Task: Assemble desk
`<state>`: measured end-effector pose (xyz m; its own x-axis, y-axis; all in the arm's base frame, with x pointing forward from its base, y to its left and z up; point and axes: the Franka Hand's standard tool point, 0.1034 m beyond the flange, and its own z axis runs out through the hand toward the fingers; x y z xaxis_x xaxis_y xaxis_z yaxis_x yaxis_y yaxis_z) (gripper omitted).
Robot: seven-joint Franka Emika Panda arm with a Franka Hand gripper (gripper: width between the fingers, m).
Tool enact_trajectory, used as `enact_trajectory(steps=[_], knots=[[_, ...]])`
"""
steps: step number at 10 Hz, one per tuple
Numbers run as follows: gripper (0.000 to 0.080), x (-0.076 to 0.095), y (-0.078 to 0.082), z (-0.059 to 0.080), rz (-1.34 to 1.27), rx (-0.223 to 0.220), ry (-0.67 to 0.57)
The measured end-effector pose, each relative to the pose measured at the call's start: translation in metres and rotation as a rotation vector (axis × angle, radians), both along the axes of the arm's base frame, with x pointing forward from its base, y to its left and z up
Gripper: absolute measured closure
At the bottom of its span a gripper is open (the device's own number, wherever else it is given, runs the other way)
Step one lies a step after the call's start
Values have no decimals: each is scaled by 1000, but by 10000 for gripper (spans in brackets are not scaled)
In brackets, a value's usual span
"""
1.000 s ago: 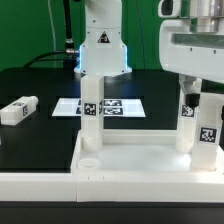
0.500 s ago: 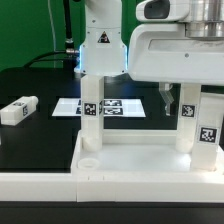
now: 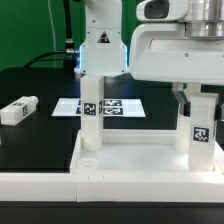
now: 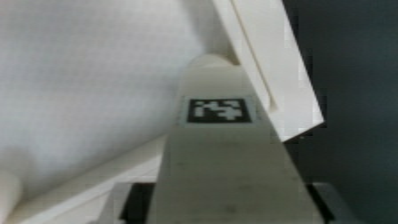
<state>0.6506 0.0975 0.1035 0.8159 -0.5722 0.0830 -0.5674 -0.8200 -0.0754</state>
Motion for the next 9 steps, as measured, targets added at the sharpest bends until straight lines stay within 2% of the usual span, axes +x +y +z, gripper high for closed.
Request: enact_trajectory(steps=[2,5,9], knots=[[511,0,0,0,-123,14,2],[511,-2,-1,-1,-533,52,15],[509,-3,7,-1,-1242,153,42]])
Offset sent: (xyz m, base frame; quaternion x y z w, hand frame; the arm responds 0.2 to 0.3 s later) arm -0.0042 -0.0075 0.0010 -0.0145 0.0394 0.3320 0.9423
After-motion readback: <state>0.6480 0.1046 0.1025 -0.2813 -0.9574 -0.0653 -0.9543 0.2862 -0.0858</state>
